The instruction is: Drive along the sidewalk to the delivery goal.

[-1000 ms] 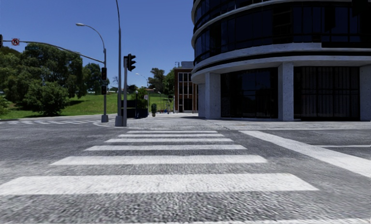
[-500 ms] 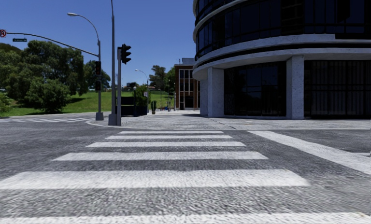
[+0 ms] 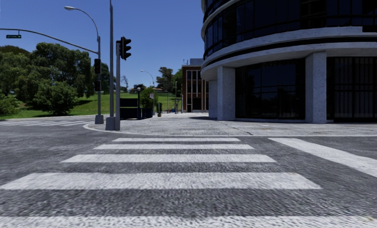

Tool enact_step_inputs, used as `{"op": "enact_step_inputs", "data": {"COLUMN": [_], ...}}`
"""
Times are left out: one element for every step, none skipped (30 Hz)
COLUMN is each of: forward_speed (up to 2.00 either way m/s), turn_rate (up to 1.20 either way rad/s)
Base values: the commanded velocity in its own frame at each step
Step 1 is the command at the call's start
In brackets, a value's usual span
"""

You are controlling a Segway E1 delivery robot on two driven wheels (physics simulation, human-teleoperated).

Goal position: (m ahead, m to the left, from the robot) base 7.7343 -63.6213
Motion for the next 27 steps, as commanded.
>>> {"op": "enact_step_inputs", "data": {"forward_speed": [1.89, 1.89, 1.89, 1.89, 1.89, 1.89, 1.89, 1.89, 1.89, 1.89, 1.89, 1.89, 1.89, 1.89, 1.89, 1.89, 1.88, 1.88, 1.88, 1.88, 1.88, 1.88, 1.88, 1.88, 1.88, 1.88, 1.88], "turn_rate": [0.24, 0.24, 0.24, 0.24, 0.23, 0.19, 0.1, 0.0, 0.0, 0.0, 0.0, 0.0, 0.0, 0.0, 0.0, 0.0, 0.0, 0.0, 0.0, 0.0, 0.0, 0.0, 0.0, 0.0, 0.0, 0.0, 0.0]}}
